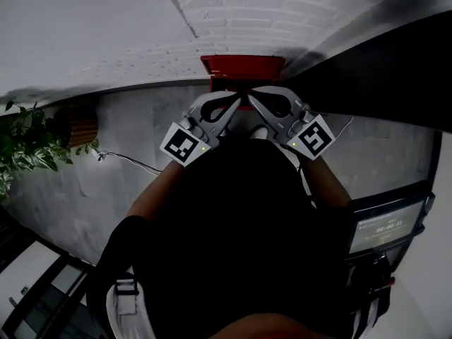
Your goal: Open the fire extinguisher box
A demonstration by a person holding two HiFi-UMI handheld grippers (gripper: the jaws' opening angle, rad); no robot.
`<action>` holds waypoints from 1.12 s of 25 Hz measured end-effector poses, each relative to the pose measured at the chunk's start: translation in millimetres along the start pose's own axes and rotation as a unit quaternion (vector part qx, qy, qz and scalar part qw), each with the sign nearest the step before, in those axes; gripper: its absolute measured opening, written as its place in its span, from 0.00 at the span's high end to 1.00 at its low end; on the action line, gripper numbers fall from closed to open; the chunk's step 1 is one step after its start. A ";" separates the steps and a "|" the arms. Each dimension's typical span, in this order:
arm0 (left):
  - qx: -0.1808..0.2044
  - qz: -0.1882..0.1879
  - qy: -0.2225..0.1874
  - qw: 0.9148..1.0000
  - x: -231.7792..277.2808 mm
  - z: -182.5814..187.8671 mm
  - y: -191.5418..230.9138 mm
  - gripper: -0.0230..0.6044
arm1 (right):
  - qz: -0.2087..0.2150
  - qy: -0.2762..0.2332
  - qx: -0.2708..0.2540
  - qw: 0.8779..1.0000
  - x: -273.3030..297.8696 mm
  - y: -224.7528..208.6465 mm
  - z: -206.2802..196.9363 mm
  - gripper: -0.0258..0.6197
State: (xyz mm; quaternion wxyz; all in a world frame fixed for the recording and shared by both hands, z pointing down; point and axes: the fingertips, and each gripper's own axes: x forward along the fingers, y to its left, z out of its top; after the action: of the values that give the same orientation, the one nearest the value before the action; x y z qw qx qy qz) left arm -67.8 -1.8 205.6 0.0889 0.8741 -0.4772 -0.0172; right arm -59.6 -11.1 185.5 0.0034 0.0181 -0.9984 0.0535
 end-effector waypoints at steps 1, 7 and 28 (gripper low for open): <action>0.001 0.001 -0.002 1.000 0.6 0.6 1.2 0.96 | 0.003 0.001 -0.001 1.000 1.4 0.5 -0.2 0.94; 0.010 0.005 -0.008 1.000 0.4 3.7 4.8 0.96 | 0.008 0.000 0.001 1.000 4.0 1.8 -0.2 0.94; 0.011 -0.017 0.002 1.000 7.7 -3.9 7.0 0.96 | -0.022 0.000 0.016 1.000 -3.7 -7.1 -9.7 0.94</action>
State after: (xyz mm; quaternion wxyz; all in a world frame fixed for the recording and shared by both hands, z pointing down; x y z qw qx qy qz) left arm -69.1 -11.4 211.0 0.0802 0.8832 -0.4620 -0.0116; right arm -55.6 -17.0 195.9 0.0045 0.0397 -0.9968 0.0695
